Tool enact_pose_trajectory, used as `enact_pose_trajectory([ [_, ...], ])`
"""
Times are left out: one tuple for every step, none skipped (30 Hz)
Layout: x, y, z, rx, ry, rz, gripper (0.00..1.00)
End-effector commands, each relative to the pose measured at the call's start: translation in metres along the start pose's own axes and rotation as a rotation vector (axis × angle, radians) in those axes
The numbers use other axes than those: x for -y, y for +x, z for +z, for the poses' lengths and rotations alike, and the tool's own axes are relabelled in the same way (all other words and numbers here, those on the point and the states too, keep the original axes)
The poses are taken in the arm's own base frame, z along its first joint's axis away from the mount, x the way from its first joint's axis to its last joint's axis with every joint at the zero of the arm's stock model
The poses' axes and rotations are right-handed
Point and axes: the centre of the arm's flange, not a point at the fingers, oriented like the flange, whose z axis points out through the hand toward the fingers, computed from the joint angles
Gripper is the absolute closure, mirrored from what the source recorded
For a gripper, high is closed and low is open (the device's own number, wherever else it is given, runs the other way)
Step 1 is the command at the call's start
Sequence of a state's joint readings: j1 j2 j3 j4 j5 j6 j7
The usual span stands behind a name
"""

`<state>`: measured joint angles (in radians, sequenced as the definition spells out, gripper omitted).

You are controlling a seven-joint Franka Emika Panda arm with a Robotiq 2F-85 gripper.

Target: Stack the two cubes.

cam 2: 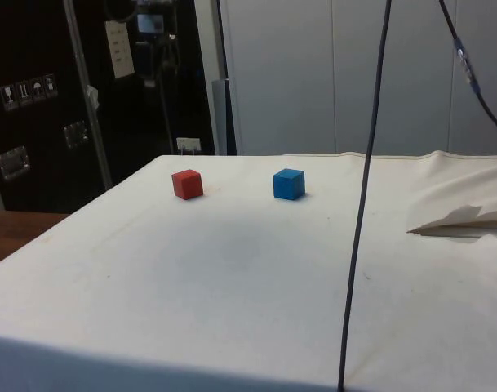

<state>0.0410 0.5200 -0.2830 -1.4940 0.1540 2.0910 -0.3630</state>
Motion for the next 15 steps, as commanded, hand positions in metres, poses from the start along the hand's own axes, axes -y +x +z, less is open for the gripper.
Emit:
enact_pose_trajectory([
  [-0.004,-0.001,0.006,0.013,0.005,-0.001,0.0],
  [-0.007,-0.001,0.008,0.016,0.004,-0.001,0.0],
  [-0.008,-0.001,0.01,0.019,0.002,-0.002,0.0],
  [-0.011,-0.002,0.012,0.022,0.002,-0.001,0.0],
  [-0.013,-0.002,0.014,0.027,0.0,-0.001,0.0],
  [-0.014,-0.002,0.016,0.029,-0.001,-0.001,0.0],
  [-0.016,-0.001,0.017,0.03,-0.003,-0.001,0.0],
  [-0.014,-0.002,0.014,0.02,-0.012,0.001,0.0],
  [-0.019,0.0,0.02,0.035,-0.005,-0.001,0.0],
  [-0.021,0.001,0.021,0.035,-0.007,-0.002,0.0],
  [-0.022,0.002,0.022,0.038,-0.007,-0.002,0.0],
  [-0.024,0.003,0.023,0.039,-0.008,-0.001,0.0],
  [-0.025,0.005,0.024,0.04,-0.008,-0.001,0.0],
  [-0.028,0.007,0.026,0.041,-0.006,0.001,0.0],
  [-0.03,0.008,0.027,0.044,-0.006,0.001,0.0],
])
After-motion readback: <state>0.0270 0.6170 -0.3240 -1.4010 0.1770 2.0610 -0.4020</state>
